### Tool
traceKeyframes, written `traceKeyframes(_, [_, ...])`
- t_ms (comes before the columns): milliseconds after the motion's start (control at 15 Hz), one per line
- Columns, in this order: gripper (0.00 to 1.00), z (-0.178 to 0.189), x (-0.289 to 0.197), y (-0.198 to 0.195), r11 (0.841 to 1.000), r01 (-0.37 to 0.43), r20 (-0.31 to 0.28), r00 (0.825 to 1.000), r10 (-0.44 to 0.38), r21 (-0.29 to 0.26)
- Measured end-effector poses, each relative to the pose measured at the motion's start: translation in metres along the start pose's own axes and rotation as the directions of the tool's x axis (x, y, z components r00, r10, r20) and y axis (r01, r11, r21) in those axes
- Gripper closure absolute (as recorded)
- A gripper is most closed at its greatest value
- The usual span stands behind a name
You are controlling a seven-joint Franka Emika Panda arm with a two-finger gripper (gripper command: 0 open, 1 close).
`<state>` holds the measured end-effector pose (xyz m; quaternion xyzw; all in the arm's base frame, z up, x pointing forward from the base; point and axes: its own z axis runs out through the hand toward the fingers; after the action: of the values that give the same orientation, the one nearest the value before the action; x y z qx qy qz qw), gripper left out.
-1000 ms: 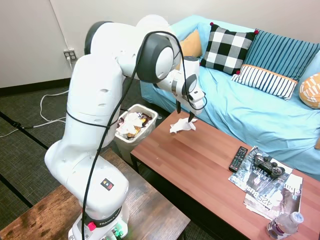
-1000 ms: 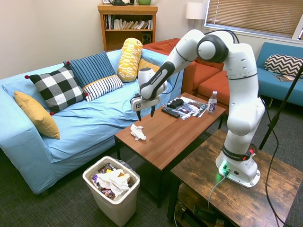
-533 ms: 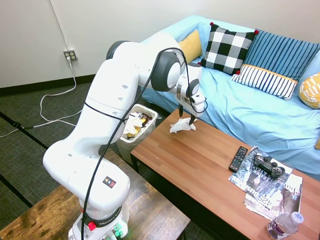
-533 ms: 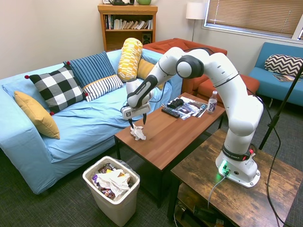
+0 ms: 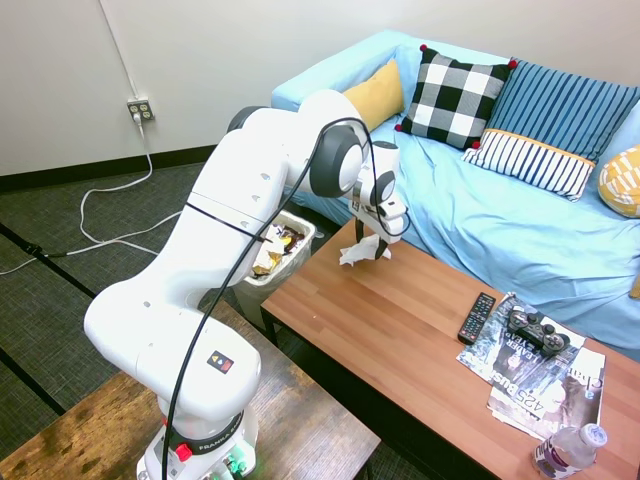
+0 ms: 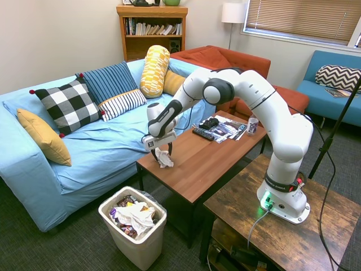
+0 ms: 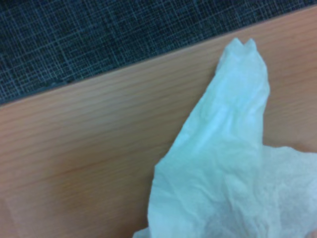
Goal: Throw the tissue in the trash bin
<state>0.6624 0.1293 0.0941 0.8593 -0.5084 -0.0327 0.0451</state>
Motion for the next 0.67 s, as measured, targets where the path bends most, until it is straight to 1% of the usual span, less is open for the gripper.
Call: traceKeyframes(667, [1.00, 0.0019, 0.0092, 0.0041, 0.999, -0.034, 0.030, 0.999, 0.033, 0.004])
